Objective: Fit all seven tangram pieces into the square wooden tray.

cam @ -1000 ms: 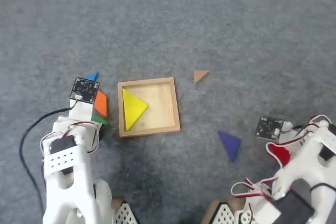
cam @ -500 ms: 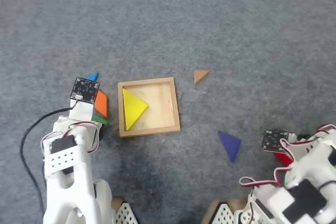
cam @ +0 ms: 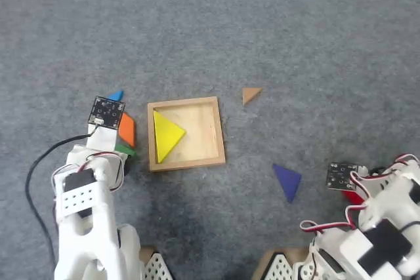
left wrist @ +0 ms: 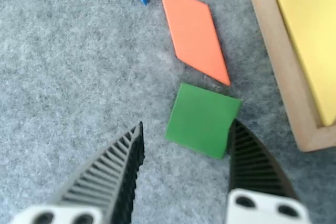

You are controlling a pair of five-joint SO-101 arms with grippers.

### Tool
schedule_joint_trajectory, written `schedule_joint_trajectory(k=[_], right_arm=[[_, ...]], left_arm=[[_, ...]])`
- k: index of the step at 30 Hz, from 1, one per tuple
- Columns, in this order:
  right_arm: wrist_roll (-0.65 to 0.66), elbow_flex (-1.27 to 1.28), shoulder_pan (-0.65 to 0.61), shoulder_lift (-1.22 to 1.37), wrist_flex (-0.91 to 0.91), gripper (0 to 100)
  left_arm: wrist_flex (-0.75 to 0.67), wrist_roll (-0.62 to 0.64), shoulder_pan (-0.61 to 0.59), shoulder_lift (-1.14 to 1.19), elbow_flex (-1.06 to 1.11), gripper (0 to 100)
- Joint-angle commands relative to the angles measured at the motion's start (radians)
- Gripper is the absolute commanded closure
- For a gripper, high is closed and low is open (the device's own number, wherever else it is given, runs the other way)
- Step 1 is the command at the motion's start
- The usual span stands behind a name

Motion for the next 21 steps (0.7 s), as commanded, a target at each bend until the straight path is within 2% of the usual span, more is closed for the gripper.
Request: schedule_joint_trajectory(k=[1,21], right_arm=[[0.014,0.002,-0.039,0.025,-0.039,66.4],[0.008,-0.003,-0.041,0.022,-0.031,66.3]], left_arm=[[-0.017,0.005,-0.002,-0.028,-0.008,75],[-0.018,0.003,-0.002,-0.028,-0.008,75]])
